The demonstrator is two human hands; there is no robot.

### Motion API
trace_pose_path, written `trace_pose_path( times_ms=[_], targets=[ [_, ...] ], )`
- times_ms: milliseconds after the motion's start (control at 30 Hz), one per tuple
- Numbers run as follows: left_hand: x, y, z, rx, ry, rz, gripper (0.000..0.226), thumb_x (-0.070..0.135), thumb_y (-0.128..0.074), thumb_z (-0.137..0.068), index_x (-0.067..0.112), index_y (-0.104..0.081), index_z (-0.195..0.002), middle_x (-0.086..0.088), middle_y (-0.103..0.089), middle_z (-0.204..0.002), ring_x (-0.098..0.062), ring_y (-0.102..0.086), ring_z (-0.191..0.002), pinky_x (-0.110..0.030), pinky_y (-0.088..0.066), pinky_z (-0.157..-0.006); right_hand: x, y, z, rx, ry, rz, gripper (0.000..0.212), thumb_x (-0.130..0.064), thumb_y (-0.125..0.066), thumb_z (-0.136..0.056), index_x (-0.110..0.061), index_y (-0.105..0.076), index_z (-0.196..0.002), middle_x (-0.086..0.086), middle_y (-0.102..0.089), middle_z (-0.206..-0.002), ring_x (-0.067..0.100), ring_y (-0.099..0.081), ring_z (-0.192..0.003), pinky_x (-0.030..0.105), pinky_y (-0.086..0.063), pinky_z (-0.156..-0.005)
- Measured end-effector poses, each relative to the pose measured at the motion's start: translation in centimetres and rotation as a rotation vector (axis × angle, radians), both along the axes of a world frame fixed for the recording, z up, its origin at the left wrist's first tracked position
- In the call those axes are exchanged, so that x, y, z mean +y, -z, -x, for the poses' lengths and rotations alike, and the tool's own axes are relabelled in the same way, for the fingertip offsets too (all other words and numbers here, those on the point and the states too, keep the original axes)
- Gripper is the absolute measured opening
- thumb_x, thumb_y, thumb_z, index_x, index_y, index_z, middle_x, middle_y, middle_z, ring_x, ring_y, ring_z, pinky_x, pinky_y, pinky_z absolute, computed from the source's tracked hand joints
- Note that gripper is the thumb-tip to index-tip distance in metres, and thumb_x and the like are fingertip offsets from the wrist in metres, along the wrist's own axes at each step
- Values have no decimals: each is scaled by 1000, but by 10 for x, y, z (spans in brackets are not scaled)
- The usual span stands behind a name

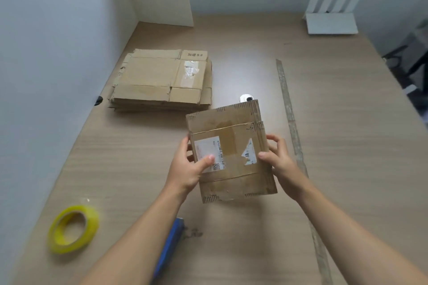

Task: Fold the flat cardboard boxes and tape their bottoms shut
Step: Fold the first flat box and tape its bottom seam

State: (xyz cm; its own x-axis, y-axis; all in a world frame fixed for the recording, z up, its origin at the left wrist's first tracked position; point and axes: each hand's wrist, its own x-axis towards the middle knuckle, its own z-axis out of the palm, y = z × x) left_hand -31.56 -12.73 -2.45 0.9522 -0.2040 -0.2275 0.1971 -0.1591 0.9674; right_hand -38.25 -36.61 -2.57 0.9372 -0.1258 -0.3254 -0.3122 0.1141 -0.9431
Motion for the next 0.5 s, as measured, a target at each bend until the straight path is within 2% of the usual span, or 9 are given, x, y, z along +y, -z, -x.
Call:
trace_pose_path(
  times_ms=[100, 133, 233, 300, 367, 400, 500],
  targets=[
    [-2, -3, 20, -111, 44, -60, 76, 34, -79, -70, 64, -39, -127, 33, -59, -114, 2, -63, -101, -20, -57, -72, -2, 5, 26, -56, -23, 34, 53, -26, -62, -80, -47, -40, -124, -6, -54, -137, 5, -57, -120, 18, -52, -80],
    [-1, -5, 25, -146, 57, -75, 78, 33, -79, -71, 67, -36, -128, 33, -57, -117, 2, -61, -104, -19, -56, -73, -3, 5, 34, -71, -26, 55, 54, -27, -63, -81, -54, -40, -122, -9, -52, -139, 5, -54, -125, 19, -53, -84],
    [6, -3, 38, -221, 75, -100, 87, 29, -79, -72, 62, -33, -137, 17, -55, -130, -2, -59, -112, -19, -55, -78, -4, 5, 55, -127, 1, 137, 66, -36, -72, -78, -58, -37, -129, -19, -47, -143, 6, -39, -140, 38, -46, -105],
    [10, 1, 48, -250, 91, -118, 85, 32, -79, -71, 47, -37, -142, 8, -57, -130, -5, -58, -114, -21, -56, -82, -4, 5, 68, -166, 19, 198, 75, -43, -76, -76, -53, -34, -137, -28, -45, -142, 5, -34, -143, 46, -43, -108],
    [12, 7, 59, -258, 105, -106, 79, 37, -78, -70, 35, -43, -141, 0, -58, -127, -11, -59, -117, -28, -57, -86, -2, 8, 80, -204, 34, 229, 78, -47, -77, -77, -51, -33, -140, -29, -45, -142, 8, -38, -141, 49, -47, -105],
    [13, 10, 65, -267, 117, -101, 76, 37, -77, -70, 35, -45, -140, 0, -56, -128, -12, -58, -118, -29, -57, -87, -1, 10, 84, -219, 44, 232, 78, -47, -77, -77, -50, -33, -141, -27, -47, -141, 11, -43, -139, 48, -49, -102],
    [13, 12, 76, -336, 151, -121, 73, 34, -76, -73, 55, -44, -135, 13, -51, -132, -9, -55, -122, -18, -53, -86, 4, 15, 93, -258, 80, 236, 73, -43, -77, -77, -51, -39, -139, -24, -55, -133, 12, -58, -124, 40, -54, -98]
  ],
)
